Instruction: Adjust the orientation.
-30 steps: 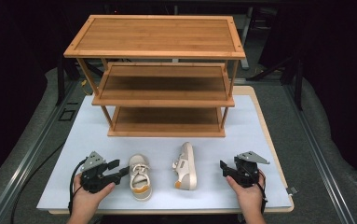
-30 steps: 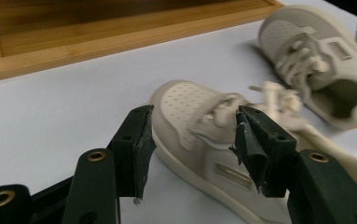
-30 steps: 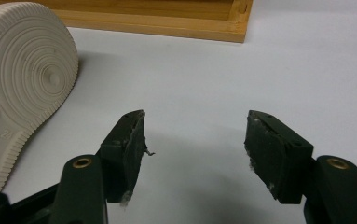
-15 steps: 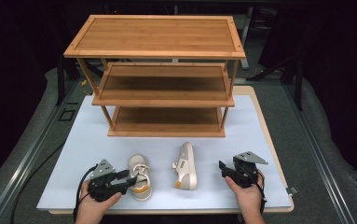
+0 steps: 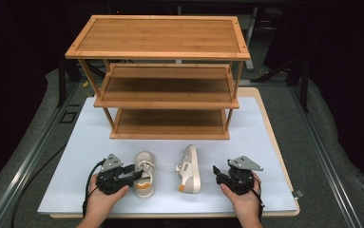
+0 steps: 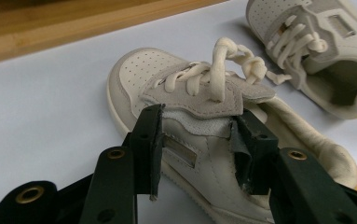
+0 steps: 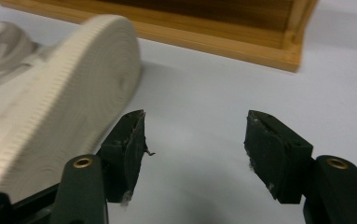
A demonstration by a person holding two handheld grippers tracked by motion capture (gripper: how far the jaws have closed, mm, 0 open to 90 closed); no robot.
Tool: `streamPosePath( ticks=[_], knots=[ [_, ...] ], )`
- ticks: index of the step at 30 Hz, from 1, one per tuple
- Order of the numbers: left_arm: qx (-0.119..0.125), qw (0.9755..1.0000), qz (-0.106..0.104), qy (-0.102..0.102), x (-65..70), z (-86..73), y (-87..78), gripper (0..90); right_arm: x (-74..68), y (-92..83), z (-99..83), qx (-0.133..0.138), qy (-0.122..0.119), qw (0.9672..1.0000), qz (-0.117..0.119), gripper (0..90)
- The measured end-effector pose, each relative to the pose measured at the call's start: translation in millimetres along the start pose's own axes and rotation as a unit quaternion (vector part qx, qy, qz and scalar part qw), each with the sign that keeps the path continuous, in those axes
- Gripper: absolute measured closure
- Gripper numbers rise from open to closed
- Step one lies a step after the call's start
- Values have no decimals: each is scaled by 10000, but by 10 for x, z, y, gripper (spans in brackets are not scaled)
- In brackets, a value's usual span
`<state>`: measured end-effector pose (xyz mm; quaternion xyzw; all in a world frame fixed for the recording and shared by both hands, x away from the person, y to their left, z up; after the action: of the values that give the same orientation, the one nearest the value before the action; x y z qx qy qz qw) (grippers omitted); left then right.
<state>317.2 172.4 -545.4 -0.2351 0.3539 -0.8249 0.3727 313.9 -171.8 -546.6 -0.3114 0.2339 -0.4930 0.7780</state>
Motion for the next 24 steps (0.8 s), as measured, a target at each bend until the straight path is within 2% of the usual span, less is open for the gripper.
streamPosePath(
  ticks=[3,5,7,11,17,24],
  knots=[
    [14,10000,-27,4,-53,66,40,574,-120,-22,41,90,-135,9999,25,378],
    [25,9999,75,106,-101,126,76,575,-194,-49,66,151,-184,9997,93,377],
    [67,9996,171,195,-131,163,93,581,-254,-78,90,219,-281,9993,58,377],
    [92,9992,334,194,-168,164,90,563,-431,-145,146,420,-602,9973,28,377],
    [248,9996,132,16,-140,105,24,514,-588,-84,166,332,-771,9962,219,376],
    [288,9992,-113,-240,-227,32,6,498,-613,-37,140,235,-791,9962,283,377]
  ],
)
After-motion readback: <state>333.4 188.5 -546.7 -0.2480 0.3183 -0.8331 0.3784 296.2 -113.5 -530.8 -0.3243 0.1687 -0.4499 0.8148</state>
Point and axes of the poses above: each handheld gripper's, and its own axes: y roughly forward along the jaws, z roughly out of its top, x roughly to its right, the point moved 5 cm from there along y, roughly forward along the jaws, and after that the axes turned 13 degrees about -x, right-handed, at the moved point
